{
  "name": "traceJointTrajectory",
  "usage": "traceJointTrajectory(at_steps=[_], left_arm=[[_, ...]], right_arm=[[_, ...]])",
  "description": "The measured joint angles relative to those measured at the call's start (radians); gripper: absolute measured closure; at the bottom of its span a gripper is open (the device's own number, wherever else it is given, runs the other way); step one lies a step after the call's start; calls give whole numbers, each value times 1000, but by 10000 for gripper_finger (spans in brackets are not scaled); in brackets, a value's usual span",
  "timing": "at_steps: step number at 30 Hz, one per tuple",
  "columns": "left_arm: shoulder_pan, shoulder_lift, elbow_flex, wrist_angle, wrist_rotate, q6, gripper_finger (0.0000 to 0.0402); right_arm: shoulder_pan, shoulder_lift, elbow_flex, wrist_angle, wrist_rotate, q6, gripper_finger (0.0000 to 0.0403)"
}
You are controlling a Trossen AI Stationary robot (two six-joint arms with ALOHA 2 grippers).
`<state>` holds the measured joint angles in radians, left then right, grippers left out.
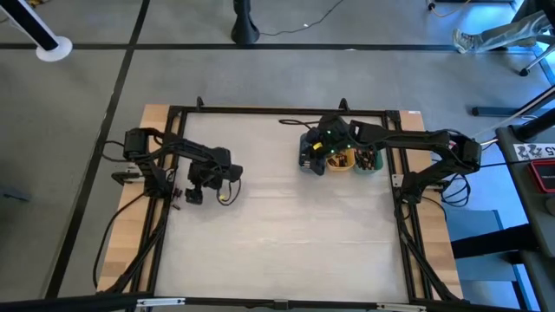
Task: Sort batteries
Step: Put the black into the yellow bin
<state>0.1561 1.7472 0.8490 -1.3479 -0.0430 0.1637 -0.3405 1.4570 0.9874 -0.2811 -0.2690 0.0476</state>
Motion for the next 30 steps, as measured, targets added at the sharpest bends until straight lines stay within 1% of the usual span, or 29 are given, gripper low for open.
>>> traceJointTrajectory(at_steps=[2,6,11,14,18,21,23,26,28,30], left_arm=[[3,4,-3,23,21,5,106],[6,54,-8,26,20,1,106],[7,127,-20,34,-70,-29,106],[-1,132,1,34,-76,-36,106],[-5,64,23,33,-76,-62,106],[-5,-43,24,17,-75,-120,106],[-5,-132,24,16,-50,-221,106],[-12,-244,21,51,30,-454,106],[-29,-298,6,62,75,-603,106],[-50,-338,-15,52,94,-712,107]], right_arm=[[0,0,0,-18,9,-11,281],[0,0,0,-40,33,-31,281],[0,0,0,-44,42,-35,281],[0,0,0,-45,42,-45,281],[0,0,0,-44,44,-54,281],[0,0,0,-42,51,-54,281],[0,0,0,-42,51,-54,281],[0,0,0,-43,52,-54,281],[0,0,0,-36,52,-54,281],[0,0,0,-23,51,-54,281]])
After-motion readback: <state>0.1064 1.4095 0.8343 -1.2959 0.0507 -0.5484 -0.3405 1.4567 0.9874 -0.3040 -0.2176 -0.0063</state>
